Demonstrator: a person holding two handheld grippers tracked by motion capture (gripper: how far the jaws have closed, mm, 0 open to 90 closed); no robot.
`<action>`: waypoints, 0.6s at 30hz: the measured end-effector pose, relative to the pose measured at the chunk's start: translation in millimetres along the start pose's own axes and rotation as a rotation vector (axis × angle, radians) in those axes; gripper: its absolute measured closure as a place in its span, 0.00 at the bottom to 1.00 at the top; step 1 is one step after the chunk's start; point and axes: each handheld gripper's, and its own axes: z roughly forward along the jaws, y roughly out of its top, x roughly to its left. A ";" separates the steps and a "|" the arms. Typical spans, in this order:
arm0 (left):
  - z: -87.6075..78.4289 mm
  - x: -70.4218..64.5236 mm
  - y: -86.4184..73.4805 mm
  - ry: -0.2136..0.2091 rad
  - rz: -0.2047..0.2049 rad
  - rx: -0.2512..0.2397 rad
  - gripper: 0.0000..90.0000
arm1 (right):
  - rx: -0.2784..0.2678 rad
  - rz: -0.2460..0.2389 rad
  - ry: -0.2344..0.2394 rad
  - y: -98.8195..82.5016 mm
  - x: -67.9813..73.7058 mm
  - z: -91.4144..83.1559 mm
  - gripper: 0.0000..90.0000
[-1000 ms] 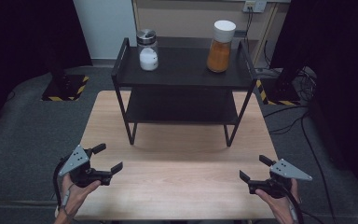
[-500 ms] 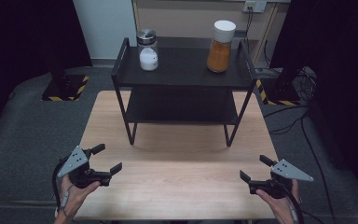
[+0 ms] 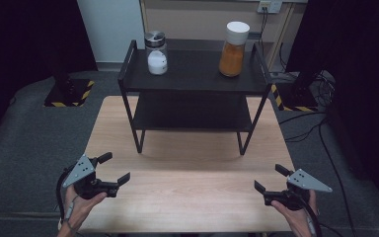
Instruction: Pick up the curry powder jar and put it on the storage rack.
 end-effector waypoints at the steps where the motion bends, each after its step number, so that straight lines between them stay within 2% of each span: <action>1: 0.1 0.3 0.0 0.001 0.000 0.002 0.00 | -0.001 0.002 0.000 -0.2 -0.2 -0.2 0.04; 18: -0.5 0.6 -0.1 0.003 0.000 0.002 0.00 | -0.003 0.016 0.003 -1.7 -2.2 -0.6 0.04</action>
